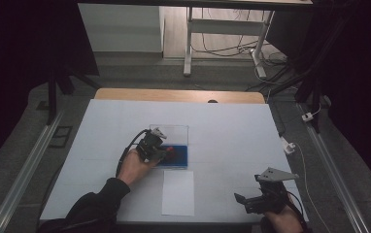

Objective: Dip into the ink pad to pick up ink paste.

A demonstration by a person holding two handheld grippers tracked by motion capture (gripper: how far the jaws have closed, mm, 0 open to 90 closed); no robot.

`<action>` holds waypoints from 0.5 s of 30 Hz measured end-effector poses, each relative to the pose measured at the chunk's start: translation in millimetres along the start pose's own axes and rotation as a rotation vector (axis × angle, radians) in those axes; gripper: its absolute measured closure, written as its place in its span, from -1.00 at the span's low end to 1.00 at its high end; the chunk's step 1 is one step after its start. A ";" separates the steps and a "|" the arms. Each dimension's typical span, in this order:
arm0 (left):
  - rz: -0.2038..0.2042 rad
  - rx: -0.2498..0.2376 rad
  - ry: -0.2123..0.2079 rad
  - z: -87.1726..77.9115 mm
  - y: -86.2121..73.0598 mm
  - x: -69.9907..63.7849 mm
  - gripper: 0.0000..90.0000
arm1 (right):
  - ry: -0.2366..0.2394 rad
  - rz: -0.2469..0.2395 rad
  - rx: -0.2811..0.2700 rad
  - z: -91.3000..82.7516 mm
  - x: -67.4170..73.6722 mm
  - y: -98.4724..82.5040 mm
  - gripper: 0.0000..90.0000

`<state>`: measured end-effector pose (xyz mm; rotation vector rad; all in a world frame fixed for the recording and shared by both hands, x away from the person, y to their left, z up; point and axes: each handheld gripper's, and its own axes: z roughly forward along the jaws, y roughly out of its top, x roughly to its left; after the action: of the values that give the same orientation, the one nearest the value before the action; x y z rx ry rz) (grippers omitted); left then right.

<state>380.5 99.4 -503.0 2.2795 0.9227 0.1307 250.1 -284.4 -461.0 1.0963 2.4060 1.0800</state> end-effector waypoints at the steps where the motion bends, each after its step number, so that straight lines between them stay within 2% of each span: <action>1: 0.006 0.001 0.005 0.0 0.2 -0.9 0.78 | -0.002 0.000 0.002 -0.2 -0.1 0.0 -1.00; 15: 0.033 0.010 0.060 -1.6 3.6 -8.8 0.77 | 0.001 0.002 -0.010 -0.9 -0.3 -0.5 -1.00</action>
<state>375.6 92.7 -498.3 2.3118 0.9189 0.2096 249.5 -285.3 -460.9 1.0950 2.3987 1.0924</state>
